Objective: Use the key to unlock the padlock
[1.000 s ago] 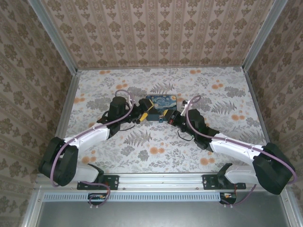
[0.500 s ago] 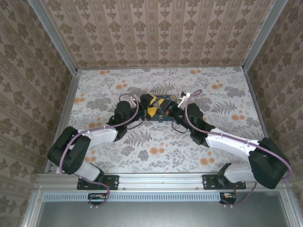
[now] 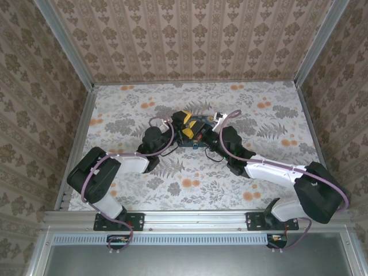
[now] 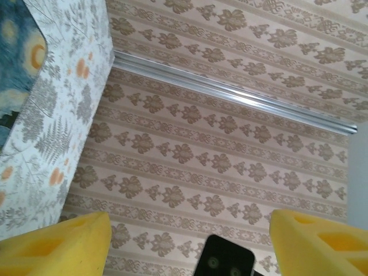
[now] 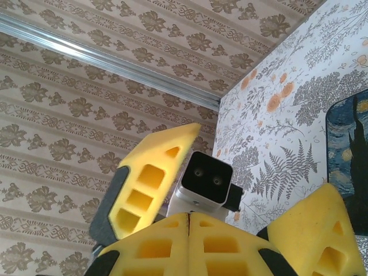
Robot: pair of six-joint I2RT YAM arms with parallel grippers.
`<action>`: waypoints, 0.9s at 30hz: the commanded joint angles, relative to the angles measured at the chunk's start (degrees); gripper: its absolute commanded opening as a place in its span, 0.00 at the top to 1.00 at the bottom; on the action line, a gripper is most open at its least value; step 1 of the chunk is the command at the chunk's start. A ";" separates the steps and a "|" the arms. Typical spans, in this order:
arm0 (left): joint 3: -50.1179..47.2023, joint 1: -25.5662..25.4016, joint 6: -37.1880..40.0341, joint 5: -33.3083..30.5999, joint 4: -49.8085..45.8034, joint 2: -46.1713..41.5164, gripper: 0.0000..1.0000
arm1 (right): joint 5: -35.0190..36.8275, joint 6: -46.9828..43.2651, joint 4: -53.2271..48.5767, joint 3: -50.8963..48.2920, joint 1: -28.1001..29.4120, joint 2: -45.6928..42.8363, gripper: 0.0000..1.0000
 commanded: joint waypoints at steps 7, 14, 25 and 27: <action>-1.14 -1.23 -2.27 -1.89 6.55 0.35 0.29 | 3.49 1.97 3.96 -0.66 0.30 3.46 1.00; -2.67 -1.32 -1.23 -2.80 5.63 -1.10 0.37 | 6.39 1.53 3.75 -2.68 0.22 2.11 1.00; -3.08 -1.32 -0.34 -3.09 5.35 -0.24 0.40 | 7.46 1.03 2.81 -3.82 0.15 1.18 1.00; -3.05 -1.31 -0.26 -3.12 5.45 -0.07 0.42 | 7.48 1.07 2.86 -3.82 0.19 1.18 1.00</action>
